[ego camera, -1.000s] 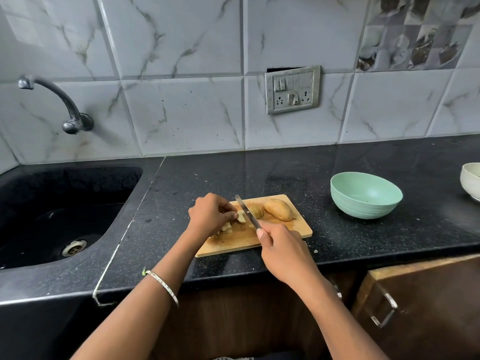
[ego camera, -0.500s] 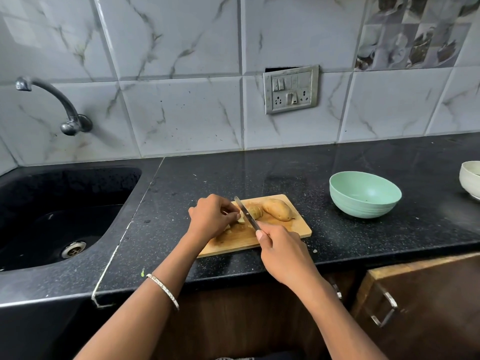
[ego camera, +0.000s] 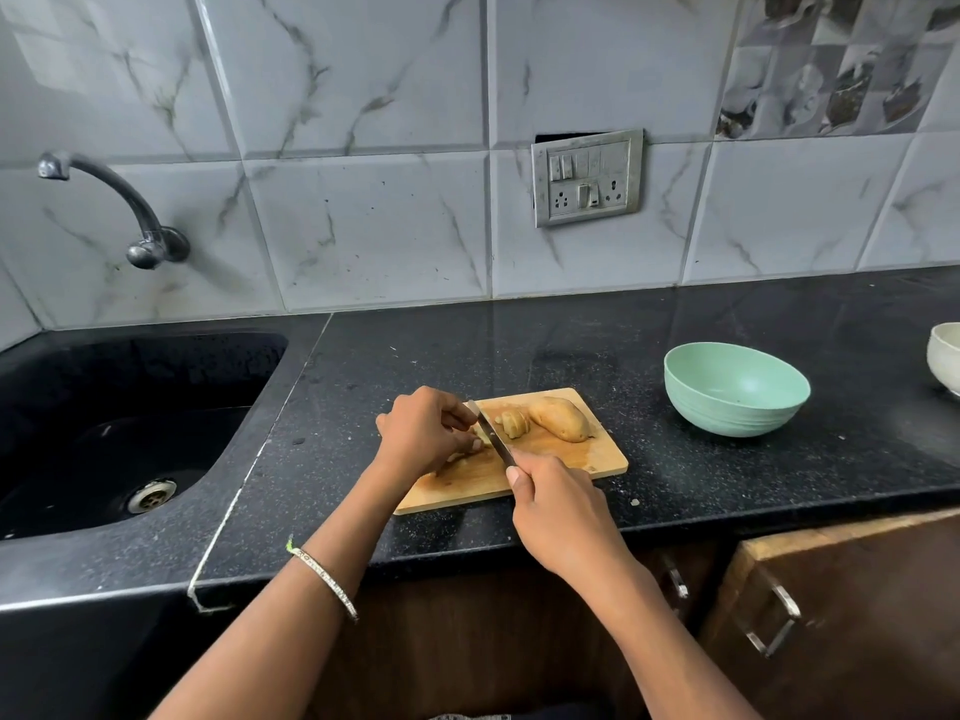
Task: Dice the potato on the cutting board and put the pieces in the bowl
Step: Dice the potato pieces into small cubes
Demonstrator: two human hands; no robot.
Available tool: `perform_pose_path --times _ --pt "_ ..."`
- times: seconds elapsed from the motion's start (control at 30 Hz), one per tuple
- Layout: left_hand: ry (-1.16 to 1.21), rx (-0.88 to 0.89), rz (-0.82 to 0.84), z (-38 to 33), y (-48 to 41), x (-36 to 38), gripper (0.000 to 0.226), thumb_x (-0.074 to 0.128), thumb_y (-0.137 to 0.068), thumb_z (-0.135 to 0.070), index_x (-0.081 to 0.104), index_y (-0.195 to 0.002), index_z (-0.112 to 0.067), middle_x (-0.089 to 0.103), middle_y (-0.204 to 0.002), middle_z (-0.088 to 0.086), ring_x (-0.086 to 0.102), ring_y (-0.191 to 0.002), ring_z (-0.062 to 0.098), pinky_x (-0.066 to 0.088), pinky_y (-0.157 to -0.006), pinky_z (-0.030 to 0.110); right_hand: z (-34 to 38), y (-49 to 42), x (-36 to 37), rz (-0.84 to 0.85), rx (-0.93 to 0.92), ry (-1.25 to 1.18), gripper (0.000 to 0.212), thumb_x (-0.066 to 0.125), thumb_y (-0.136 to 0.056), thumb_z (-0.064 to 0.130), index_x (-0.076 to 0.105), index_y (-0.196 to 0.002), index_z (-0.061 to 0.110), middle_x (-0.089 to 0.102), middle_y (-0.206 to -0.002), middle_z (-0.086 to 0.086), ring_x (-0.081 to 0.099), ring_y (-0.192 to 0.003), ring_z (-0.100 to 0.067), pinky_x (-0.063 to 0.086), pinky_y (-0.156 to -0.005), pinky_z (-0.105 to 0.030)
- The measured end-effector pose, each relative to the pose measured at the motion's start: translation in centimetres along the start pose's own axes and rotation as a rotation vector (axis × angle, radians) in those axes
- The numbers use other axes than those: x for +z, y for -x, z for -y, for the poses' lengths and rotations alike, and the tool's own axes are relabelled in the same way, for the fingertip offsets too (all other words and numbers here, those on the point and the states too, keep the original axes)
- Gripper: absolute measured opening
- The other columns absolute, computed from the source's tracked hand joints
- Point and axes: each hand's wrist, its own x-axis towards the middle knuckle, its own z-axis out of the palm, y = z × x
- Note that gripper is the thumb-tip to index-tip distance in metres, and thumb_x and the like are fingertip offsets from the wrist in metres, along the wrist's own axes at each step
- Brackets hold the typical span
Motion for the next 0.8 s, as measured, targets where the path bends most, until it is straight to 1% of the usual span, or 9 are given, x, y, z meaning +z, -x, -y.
perform_pose_path --times 0.27,0.33,0.4,0.47,0.53,0.6,0.67,0.73,0.8 --pt "-0.010 -0.002 -0.014 -0.1 0.0 0.3 0.023 0.088 -0.066 -0.042 0.075 -0.084 -0.038 0.070 -0.073 -0.020 0.066 -0.091 0.005 0.043 -0.097 0.046 0.0 0.0 0.4 -0.010 -0.004 0.005 0.044 0.034 -0.108 0.037 0.043 -0.151 0.032 0.060 -0.134 -0.002 0.055 -0.125 -0.029 0.047 -0.093 -0.041" --pt "-0.003 -0.001 -0.018 -0.1 0.0 0.3 0.021 0.088 -0.065 -0.042 0.074 -0.080 -0.038 0.071 -0.073 -0.020 0.066 -0.091 0.006 0.044 -0.097 0.045 0.1 0.1 0.5 -0.008 -0.007 -0.002 0.043 0.034 -0.108 0.036 0.044 -0.149 0.031 0.061 -0.131 -0.003 0.056 -0.123 -0.029 0.047 -0.090 -0.040" --pt "-0.002 -0.002 -0.014 -0.1 0.0 0.4 0.019 0.088 -0.065 -0.041 0.074 -0.077 -0.039 0.070 -0.072 -0.020 0.066 -0.090 0.007 0.045 -0.096 0.046 0.2 0.1 0.5 -0.002 0.008 -0.003 0.040 0.034 -0.108 0.036 0.047 -0.145 0.030 0.062 -0.125 -0.004 0.057 -0.118 -0.029 0.046 -0.085 -0.040" --pt "-0.001 0.000 -0.010 -0.1 -0.1 0.4 0.018 0.088 -0.065 -0.041 0.074 -0.075 -0.039 0.070 -0.072 -0.020 0.066 -0.089 0.008 0.046 -0.095 0.046 0.4 -0.1 0.7 0.003 0.022 0.000 0.033 0.034 -0.108 0.036 0.054 -0.133 0.028 0.062 -0.117 -0.004 0.058 -0.113 -0.029 0.045 -0.079 -0.039" --pt "-0.004 0.005 -0.013 -0.1 -0.1 0.4 0.017 0.089 -0.065 -0.040 0.073 -0.072 -0.038 0.070 -0.072 -0.019 0.066 -0.089 0.009 0.047 -0.094 0.046 0.7 -0.2 0.7 0.013 0.025 0.017 0.028 0.035 -0.108 0.034 0.057 -0.122 0.024 0.062 -0.110 -0.003 0.059 -0.108 -0.028 0.044 -0.076 -0.038" --pt "-0.014 0.011 -0.017 -0.2 0.0 0.4 0.018 0.088 -0.067 -0.037 0.070 -0.066 -0.039 0.069 -0.071 -0.019 0.066 -0.089 0.010 0.046 -0.094 0.046 1.0 -0.3 0.6 0.013 0.031 0.022 0.027 0.036 -0.108 0.033 0.057 -0.121 0.021 0.060 -0.107 -0.003 0.057 -0.102 -0.025 0.042 -0.074 -0.036" --pt "-0.022 0.018 -0.018 -0.3 0.0 0.5 0.022 0.088 -0.068 -0.035 0.067 -0.062 -0.040 0.067 -0.067 -0.021 0.066 -0.089 0.011 0.047 -0.094 0.046 1.2 -0.4 0.6 0.011 0.039 0.030 0.027 0.036 -0.108 0.033 0.057 -0.119 0.021 0.055 -0.103 -0.001 0.051 -0.093 -0.022 0.043 -0.074 -0.037" --pt "-0.024 0.022 -0.019 -0.3 0.0 0.5 0.022 0.088 -0.068 -0.034 0.067 -0.063 -0.040 0.066 -0.066 -0.021 0.066 -0.088 0.011 0.048 -0.093 0.046 1.5 -0.6 0.6 0.015 0.049 0.031 0.026 0.036 -0.108 0.033 0.057 -0.121 0.021 0.058 -0.109 -0.004 0.051 -0.094 -0.023 0.044 -0.075 -0.037" --pt "-0.018 0.021 -0.020 -0.3 0.0 0.5 0.020 0.089 -0.067 -0.034 0.070 -0.064 -0.039 0.068 -0.066 -0.020 0.066 -0.086 0.011 0.049 -0.092 0.045 1.7 -0.9 0.7 0.023 0.066 0.027 0.028 0.037 -0.108 0.032 0.056 -0.126 0.021 0.060 -0.118 -0.006 0.057 -0.103 -0.025 0.046 -0.077 -0.037"
